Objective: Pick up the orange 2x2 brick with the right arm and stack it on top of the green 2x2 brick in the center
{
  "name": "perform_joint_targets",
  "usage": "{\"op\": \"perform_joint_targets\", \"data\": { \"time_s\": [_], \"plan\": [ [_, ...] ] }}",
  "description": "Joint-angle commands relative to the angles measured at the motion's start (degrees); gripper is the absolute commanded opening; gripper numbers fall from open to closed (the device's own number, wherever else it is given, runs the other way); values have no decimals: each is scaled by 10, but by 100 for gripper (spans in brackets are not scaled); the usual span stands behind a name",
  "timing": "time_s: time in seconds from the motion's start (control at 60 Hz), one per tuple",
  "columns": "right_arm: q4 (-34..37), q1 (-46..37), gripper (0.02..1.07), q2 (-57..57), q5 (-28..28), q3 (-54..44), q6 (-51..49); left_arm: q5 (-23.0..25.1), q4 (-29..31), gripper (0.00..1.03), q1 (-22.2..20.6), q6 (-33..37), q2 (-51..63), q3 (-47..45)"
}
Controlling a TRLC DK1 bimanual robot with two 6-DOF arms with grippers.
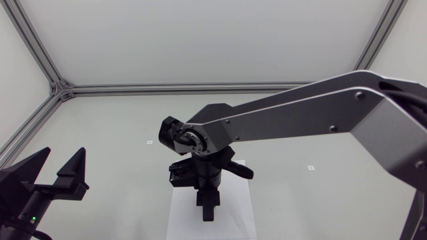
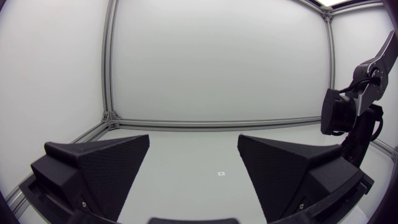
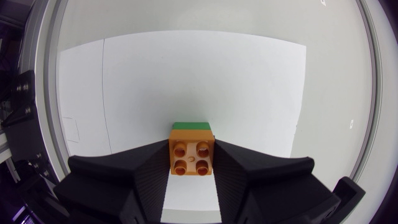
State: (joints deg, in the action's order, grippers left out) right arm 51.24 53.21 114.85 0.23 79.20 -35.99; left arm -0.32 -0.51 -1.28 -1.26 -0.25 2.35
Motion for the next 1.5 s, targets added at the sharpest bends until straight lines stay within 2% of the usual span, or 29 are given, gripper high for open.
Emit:
{"op": "perform_joint_targets", "data": {
  "time_s": [0.0, 0.1, 1.483],
  "plan": [
    [2, 7, 38, 19, -4, 10, 7, 2, 9, 99, 3, 7, -5, -23],
    [0, 7, 43, 20, -4, 8, 7, 2, 9, 99, 3, 7, -5, -23],
    [-4, 1, 43, -3, 4, -39, 6, 2, 8, 99, 3, 7, -5, -23]
  ]
}}
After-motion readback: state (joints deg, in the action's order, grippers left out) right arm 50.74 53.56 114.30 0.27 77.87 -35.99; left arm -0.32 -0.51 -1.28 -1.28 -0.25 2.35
